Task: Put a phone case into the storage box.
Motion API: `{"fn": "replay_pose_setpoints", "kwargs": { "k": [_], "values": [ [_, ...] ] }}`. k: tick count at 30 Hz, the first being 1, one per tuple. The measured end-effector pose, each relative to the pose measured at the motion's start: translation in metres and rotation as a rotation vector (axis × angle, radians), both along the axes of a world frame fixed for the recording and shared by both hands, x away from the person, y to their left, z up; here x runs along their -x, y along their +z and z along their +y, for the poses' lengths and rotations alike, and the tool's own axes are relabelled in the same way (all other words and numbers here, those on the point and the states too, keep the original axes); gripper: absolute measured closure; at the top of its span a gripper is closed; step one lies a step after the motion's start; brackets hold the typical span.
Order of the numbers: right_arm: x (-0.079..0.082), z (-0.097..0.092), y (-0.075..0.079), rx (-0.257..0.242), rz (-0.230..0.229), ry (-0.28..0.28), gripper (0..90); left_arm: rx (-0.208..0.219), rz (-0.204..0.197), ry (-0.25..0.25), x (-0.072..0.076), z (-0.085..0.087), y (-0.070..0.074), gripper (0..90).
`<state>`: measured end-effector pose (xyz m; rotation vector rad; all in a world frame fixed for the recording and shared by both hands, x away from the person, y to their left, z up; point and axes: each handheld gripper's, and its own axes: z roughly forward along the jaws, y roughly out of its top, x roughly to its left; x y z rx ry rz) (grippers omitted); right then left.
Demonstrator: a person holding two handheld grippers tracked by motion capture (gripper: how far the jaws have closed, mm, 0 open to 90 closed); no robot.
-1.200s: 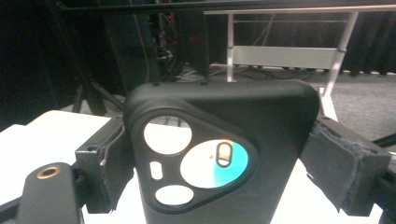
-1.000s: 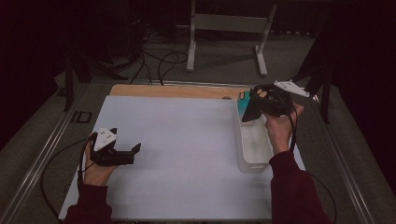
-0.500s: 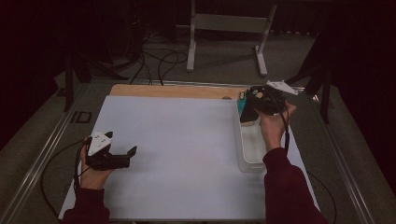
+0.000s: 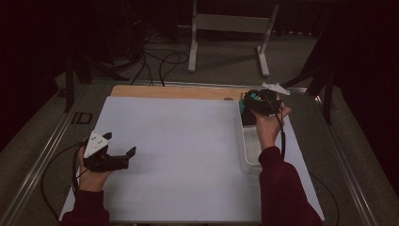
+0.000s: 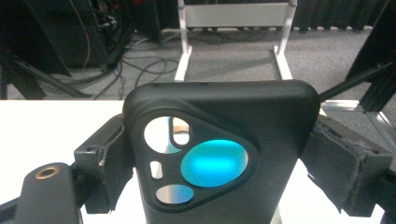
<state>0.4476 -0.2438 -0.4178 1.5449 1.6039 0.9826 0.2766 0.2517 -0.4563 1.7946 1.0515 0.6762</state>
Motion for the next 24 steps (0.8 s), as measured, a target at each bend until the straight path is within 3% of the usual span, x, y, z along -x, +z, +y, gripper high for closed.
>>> {"fn": "replay_pose_setpoints", "kwargs": {
  "k": [9,24],
  "values": [
    [-0.012,0.003,-0.014,0.024,0.043,-0.017,14.4,0.015,-0.004,-0.004,0.0,0.001,0.001,0.0],
    [-0.025,0.011,-0.021,0.067,0.077,-0.033,13.3,0.021,-0.006,-0.012,0.001,-0.001,0.002,0.0]
  ]
}}
